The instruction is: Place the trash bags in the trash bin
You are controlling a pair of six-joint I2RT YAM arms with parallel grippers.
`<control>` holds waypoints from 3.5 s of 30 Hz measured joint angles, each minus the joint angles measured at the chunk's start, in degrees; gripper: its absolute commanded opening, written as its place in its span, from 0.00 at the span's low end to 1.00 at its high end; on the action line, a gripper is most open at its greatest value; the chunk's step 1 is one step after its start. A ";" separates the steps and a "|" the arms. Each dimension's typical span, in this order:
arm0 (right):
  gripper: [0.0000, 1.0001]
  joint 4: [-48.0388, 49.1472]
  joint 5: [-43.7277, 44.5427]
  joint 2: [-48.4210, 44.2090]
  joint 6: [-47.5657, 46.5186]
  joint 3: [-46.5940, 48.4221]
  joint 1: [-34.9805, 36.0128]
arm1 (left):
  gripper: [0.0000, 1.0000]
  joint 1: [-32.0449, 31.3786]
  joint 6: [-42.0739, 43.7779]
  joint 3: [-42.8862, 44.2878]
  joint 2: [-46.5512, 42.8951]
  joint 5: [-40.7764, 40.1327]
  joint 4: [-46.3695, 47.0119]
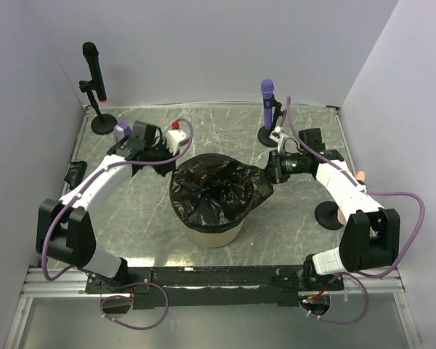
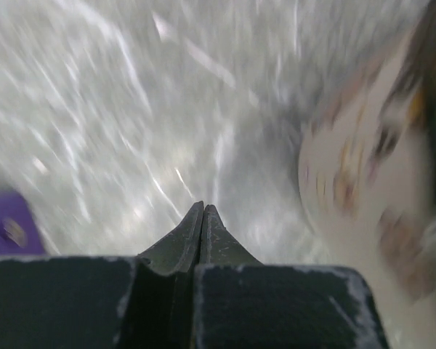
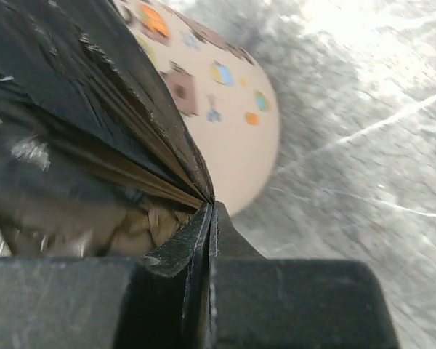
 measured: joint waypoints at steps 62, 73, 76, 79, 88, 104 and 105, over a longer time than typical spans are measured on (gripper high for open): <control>0.00 -10.64 10.10 -1.01 -9.75 -5.09 4.39 | 0.67 0.42 33.51 -26.23 -29.51 28.52 -14.21; 0.00 -16.61 8.98 -1.81 -12.90 1.62 4.72 | 0.82 0.52 13.00 -15.32 -37.09 32.65 -5.07; 0.00 -17.68 8.59 -2.36 -12.90 1.64 5.62 | 0.82 0.57 7.67 -17.66 -36.85 33.55 1.57; 0.00 -18.71 9.25 -2.36 -13.25 1.99 6.58 | 0.80 0.76 6.62 -18.12 -34.53 35.19 2.16; 0.00 -19.34 11.89 -2.36 -13.31 5.42 7.85 | 0.01 0.96 9.22 -17.55 -28.48 38.18 -0.57; 0.00 -17.51 11.74 -2.38 -12.85 3.13 9.11 | 0.01 0.90 28.98 -19.65 -28.81 34.29 -14.25; 0.00 -17.14 11.69 -2.38 -12.81 2.60 9.16 | 0.01 0.90 29.81 -20.63 -29.18 33.59 -14.21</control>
